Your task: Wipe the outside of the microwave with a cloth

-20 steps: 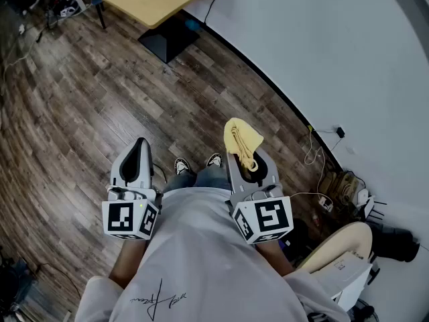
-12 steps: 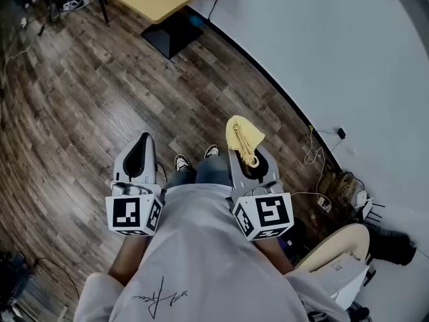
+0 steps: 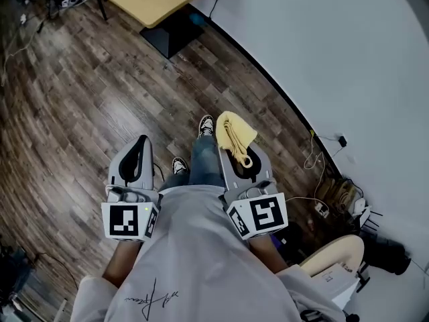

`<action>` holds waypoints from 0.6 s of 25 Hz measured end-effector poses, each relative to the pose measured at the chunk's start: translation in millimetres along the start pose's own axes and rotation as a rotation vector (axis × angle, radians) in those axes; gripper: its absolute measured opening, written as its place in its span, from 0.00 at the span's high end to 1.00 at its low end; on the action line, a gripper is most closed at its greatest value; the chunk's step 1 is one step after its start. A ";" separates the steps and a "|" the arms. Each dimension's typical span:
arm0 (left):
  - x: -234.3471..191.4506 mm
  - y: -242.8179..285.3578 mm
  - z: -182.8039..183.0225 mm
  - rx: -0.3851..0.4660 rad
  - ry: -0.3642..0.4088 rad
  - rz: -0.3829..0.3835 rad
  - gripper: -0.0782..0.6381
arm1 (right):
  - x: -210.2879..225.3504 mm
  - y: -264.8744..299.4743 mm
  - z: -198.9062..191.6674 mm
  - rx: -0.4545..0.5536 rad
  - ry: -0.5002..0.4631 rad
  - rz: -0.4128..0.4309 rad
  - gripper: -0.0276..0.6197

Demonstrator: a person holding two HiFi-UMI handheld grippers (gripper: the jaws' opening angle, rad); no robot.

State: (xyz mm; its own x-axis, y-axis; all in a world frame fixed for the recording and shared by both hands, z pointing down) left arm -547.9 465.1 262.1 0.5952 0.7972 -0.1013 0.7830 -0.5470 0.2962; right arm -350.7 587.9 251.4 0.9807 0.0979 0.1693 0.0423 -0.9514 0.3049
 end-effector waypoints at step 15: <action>23.1 184.5 81.9 -0.010 0.105 -0.031 0.90 | 158.5 133.5 61.9 -0.062 0.099 0.013 0.79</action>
State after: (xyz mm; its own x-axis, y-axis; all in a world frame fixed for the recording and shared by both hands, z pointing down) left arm -374.9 361.6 236.6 0.5477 0.8366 -0.0104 0.7988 -0.5192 0.3040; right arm -177.8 458.4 260.9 0.9574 0.1164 0.2642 0.0144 -0.9332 0.3590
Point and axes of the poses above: the fingertips, and each gripper's own axes: y forward along the fingers, x to its right, z out of its top, the point moved 9 cm from there along -y, backward along the fingers, and after that the axes turned 1 degree about z, right-handed, at the moved point
